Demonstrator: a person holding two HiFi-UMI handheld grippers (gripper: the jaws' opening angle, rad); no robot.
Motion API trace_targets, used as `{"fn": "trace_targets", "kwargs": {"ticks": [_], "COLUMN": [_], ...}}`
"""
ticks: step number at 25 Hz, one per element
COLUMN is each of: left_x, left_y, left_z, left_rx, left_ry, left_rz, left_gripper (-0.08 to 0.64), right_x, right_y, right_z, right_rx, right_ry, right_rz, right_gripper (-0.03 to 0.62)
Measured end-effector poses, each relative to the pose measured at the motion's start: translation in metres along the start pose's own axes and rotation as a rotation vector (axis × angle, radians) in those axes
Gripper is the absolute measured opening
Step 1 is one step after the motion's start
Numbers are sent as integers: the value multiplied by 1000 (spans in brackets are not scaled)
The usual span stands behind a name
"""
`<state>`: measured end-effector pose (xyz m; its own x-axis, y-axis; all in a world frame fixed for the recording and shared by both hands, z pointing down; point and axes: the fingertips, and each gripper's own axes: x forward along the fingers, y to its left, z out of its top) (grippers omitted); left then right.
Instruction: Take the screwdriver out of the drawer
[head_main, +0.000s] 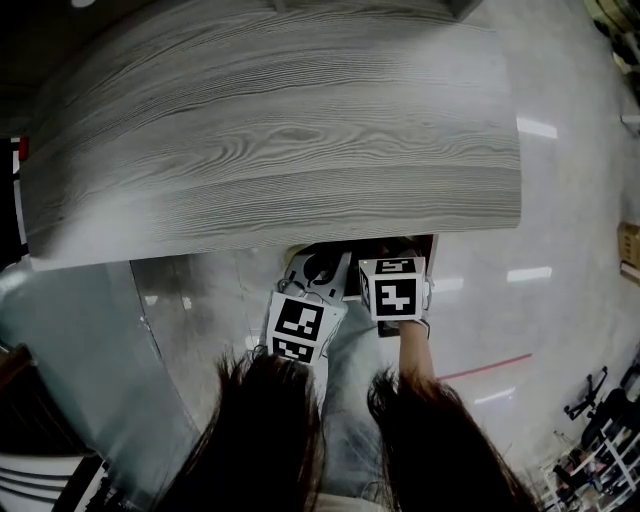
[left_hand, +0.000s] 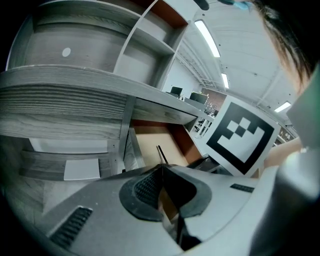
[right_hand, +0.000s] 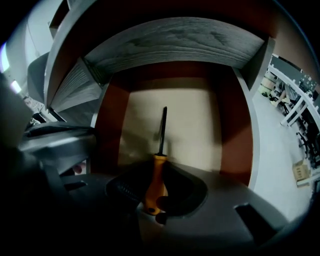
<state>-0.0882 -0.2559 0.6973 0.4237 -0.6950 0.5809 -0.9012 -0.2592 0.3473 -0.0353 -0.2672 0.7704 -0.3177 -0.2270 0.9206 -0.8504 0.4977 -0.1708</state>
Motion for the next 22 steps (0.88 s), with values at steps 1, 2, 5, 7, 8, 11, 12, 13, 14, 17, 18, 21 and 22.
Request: {"fn": "trace_targets", "kwargs": {"ticks": [1,2,5,7,8,11,12,13,14,17,18,21,22], "left_x": [0,0,0,-1,-2,-4,-5,-6,-7,-12,-13,-18,-20], "left_y": [0,0,0,2,2,3,3,3,3,2,1,-2,-3], "left_z": [0,0,1,3,4,6,8,10,11,12,13,17,19], "left_rx": [-1,0,3,1,1,3,2,2,1,-4,-7,-14,-15], "left_ry": [-1,-2,-3,-5,-5,-5,-9,-15,-17,-12,-10,-18,-25], "left_rz": [2,4,13,24,30,48,51,54,57,70,75,88,91], "left_gripper": [17,17,17,17,17,17,17,17,17,17,17,17,17], "right_x": [0,-1,-2,-2,-2,-5,-6,-7,-9,-14,-16,-23,-26], "right_y": [0,0,1,3,3,5,5,6,6,7,7,7,8], "right_z": [0,0,0,1,2,5,6,6,7,8,7,8,10], "right_rx": [4,8,12,16,21,38,43,48,53,73,83,124,135], "right_ry": [1,3,12,19,21,20,20,21,23,32,35,38,36], "right_rz": [8,15,35,51,61,90,97,104,110,131,141,175,186], "right_gripper": [97,97,92,91,91,91,89,89,89,89,89,89,89]}}
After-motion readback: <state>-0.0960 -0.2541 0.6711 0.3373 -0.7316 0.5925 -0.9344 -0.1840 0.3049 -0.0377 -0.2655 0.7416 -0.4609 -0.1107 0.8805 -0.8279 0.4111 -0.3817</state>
